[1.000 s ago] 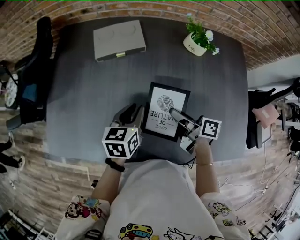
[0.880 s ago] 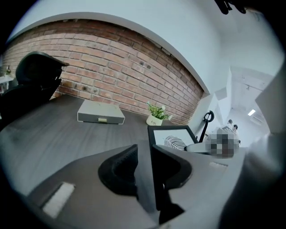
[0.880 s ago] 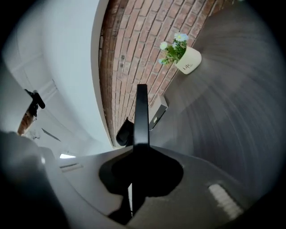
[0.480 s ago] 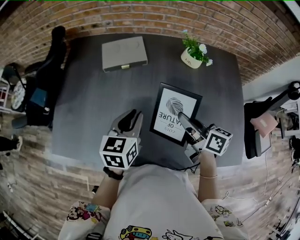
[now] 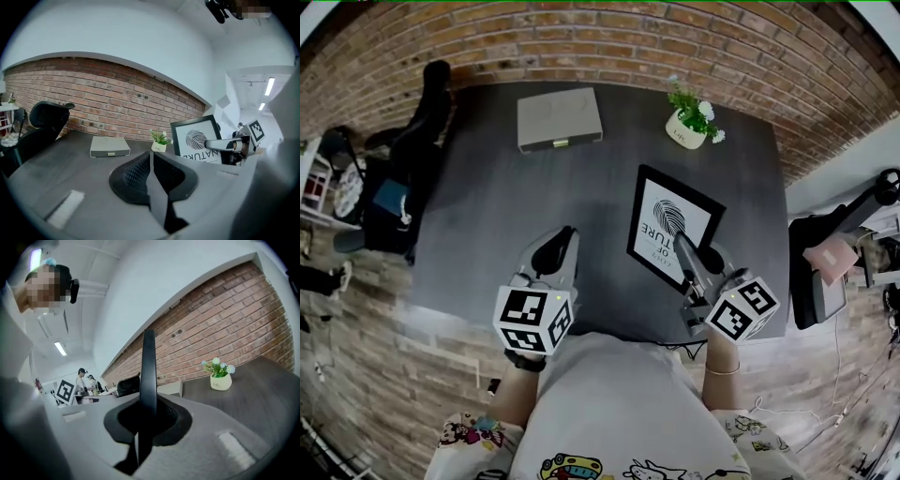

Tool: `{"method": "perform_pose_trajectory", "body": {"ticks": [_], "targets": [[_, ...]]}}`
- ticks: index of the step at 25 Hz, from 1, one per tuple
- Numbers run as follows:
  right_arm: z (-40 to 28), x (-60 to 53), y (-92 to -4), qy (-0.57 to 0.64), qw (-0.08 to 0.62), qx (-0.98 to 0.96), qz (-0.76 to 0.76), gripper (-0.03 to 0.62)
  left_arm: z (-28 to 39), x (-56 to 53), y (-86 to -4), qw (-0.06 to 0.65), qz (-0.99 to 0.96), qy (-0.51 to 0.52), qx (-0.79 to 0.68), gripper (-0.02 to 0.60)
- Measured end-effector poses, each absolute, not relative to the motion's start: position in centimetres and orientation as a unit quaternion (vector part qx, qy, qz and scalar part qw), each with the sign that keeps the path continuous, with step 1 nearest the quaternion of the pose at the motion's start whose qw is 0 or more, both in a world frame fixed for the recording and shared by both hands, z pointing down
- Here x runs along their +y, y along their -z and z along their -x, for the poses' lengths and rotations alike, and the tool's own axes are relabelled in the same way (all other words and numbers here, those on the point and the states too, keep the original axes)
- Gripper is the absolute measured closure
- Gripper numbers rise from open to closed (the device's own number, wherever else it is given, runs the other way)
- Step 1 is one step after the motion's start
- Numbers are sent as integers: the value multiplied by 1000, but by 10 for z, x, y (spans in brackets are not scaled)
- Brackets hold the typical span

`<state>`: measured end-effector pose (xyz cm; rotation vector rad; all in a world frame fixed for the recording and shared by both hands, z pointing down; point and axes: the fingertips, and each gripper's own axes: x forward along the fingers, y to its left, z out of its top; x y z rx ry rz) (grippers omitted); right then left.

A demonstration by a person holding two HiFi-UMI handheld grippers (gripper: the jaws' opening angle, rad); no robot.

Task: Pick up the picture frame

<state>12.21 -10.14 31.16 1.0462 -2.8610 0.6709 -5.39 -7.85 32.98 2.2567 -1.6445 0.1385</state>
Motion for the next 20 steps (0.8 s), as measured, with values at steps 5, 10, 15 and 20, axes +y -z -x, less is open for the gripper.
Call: {"method": "perform_pose_trajectory", "body": {"ticks": [5,10,15,20], "targets": [[-133,-93,-299,-153,16,-917,-368,580,61,-68,-318,154,-792,-50,-589,568],[-140,-87,-295,-95,49,-912,-397,581,67,-59,-311,129,-787,-61,-600,568],[-149,-81,-300,-63,75,-903,-418,582,66,-52,-313,127,-791,-67,-595,568],[-159,-82,-304,-66,76,-894,-437,582,66,-52,-317,129,-791,-63,-595,568]]}}
